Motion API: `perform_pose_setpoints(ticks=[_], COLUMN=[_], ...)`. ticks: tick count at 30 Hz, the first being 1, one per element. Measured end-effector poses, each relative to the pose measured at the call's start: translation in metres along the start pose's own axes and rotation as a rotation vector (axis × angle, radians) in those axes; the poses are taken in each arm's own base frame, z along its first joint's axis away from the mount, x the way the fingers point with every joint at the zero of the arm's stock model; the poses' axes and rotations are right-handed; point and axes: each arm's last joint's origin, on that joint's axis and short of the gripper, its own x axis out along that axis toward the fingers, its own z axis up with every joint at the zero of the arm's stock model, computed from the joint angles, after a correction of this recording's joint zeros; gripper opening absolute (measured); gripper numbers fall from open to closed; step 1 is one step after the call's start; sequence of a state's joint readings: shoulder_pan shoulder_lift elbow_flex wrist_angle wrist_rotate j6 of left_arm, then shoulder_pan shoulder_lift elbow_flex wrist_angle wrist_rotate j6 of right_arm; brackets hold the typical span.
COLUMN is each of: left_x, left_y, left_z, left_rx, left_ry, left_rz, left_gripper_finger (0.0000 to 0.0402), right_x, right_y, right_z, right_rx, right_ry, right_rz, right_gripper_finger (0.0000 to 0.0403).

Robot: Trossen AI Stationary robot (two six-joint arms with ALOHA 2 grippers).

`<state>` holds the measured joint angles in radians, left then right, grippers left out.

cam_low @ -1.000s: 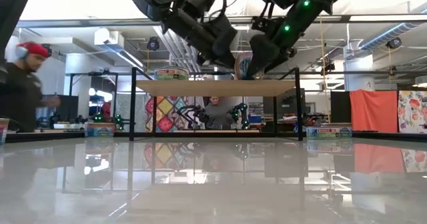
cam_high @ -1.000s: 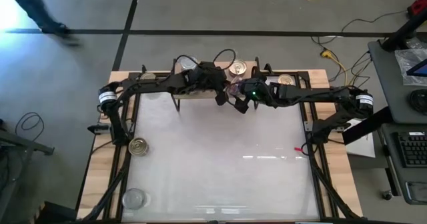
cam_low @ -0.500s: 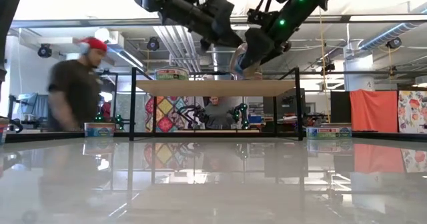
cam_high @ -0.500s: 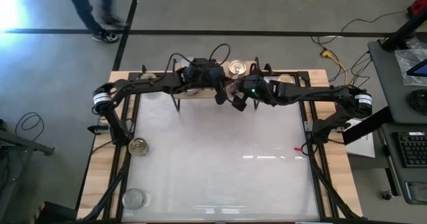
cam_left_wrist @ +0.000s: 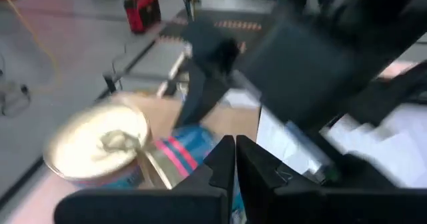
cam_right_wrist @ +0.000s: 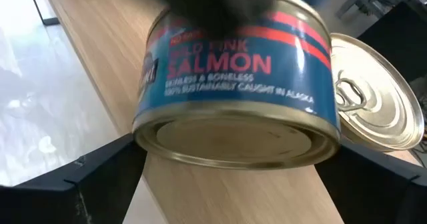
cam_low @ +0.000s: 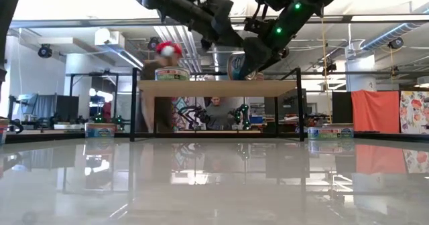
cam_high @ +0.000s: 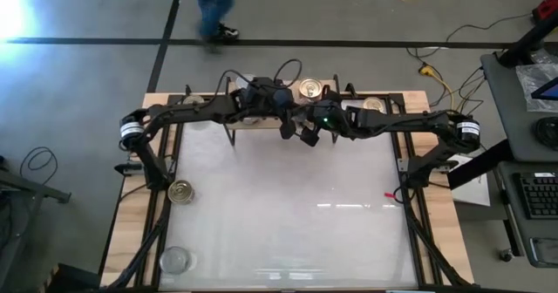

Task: Stack canned seafood by type on shelf
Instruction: Put the blue tuna can on the shelf

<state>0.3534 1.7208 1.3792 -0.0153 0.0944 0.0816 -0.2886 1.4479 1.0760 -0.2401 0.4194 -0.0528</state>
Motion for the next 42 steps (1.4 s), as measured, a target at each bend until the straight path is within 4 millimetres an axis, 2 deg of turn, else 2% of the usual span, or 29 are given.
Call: perform_pose_setpoints(ticks=[4,7,10,15,20,30,33,39,42], left_x=[-0.019,-0.023,-0.018,-0.002,0.003,0.019,0.015,-0.007,-0.008], left_y=[0.001,0.007,0.016,0.017,0.011,0.004,0.003,0.001,0.004], left_z=[0.016,0.014,0.003,-0.011,-0.006,-0.014,-0.011,0.006,0.001], left_rx=[0.017,0.011,-0.014,-0.046,-0.053,-0.07,-0.065,-0.013,-0.016], left_ry=[-0.05,-0.004,0.063,0.108,0.026,0.023,0.022,-0.016,0.043], left_rz=[0.035,0.155,0.224,0.173,0.043,0.006,0.006,0.021,0.103], left_gripper_finger=[0.0001,0.0001,0.0001,0.0001,0.0001,0.0001,0.0001,0.0001,0.0001], right_x=[0.0,0.0,0.0,0.0,0.0,0.0,0.0,0.0,0.0], right_y=[0.0,0.0,0.0,0.0,0.0,0.0,0.0,0.0,0.0], right_z=[0.0,0.0,0.0,0.0,0.0,0.001,0.0,0.0,0.0], right_rx=[-0.001,-0.003,-0.01,-0.013,-0.012,-0.001,0.006,0.0,-0.009], right_ry=[0.001,0.002,0.002,0.001,0.001,-0.009,-0.006,-0.005,-0.006], right_rz=[0.001,0.001,0.002,0.005,0.005,-0.001,0.001,0.006,0.006], right_gripper_finger=[0.04,0.04,0.04,0.04,0.04,0.04,0.04,0.04,0.04])
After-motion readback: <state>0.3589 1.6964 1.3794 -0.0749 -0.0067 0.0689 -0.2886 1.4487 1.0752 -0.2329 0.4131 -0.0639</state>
